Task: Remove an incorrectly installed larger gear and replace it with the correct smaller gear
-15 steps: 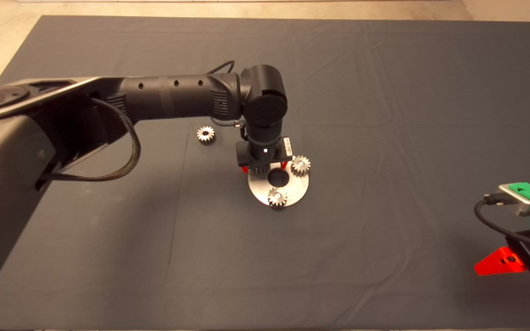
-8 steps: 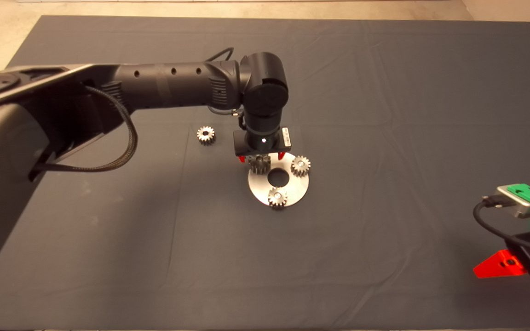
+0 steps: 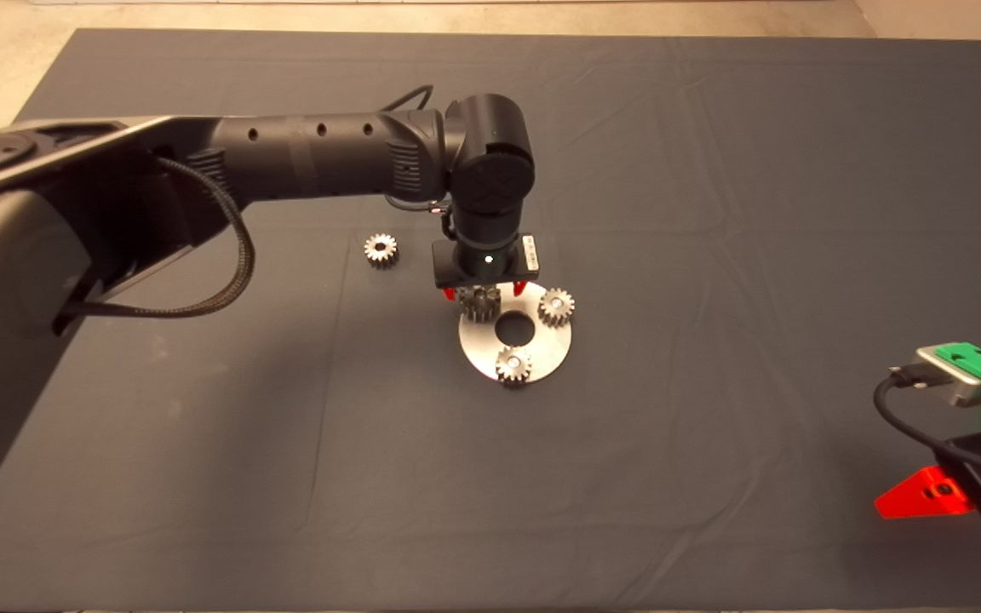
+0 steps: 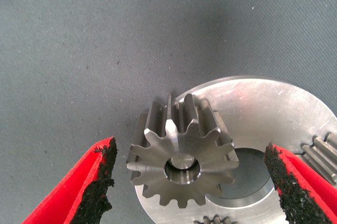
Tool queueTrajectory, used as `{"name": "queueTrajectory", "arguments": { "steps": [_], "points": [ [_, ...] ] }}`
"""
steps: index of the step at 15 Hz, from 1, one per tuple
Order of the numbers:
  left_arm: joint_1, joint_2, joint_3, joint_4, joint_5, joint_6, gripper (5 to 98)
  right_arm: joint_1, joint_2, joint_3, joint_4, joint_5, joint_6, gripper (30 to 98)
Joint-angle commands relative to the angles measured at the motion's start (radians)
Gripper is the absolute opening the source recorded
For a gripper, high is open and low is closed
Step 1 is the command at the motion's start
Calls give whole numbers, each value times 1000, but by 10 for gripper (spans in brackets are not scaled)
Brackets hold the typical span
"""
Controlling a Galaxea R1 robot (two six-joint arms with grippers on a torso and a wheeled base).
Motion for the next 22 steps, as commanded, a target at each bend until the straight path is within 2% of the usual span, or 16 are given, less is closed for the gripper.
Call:
{"name": "queueTrajectory", "arguments": {
  "steps": [1, 6, 7, 10, 13, 15, 17, 22],
  "points": [
    [-10, 6, 10, 6, 11, 4, 706, 19, -5, 11, -4, -127, 5, 877],
    [-10, 4, 7, 6, 11, 4, 648, 19, 0, 8, -4, -127, 5, 877],
    [-10, 4, 7, 6, 11, 4, 614, 19, 0, 8, -4, -127, 5, 877],
    [-10, 4, 7, 6, 11, 4, 611, 19, -5, 8, -4, -127, 5, 877],
    [-8, 2, 10, 6, 17, 4, 611, 19, -3, 6, -4, -127, 5, 877],
    [-2, 1, 12, 6, 37, 4, 611, 19, 0, 6, -4, -127, 5, 877],
    [-2, 1, 7, 6, 39, 4, 563, 19, 0, 6, -4, -127, 5, 877],
    [-2, 1, 12, 9, 39, 4, 513, 19, 1, 8, -3, -127, 5, 877]
  ]
}}
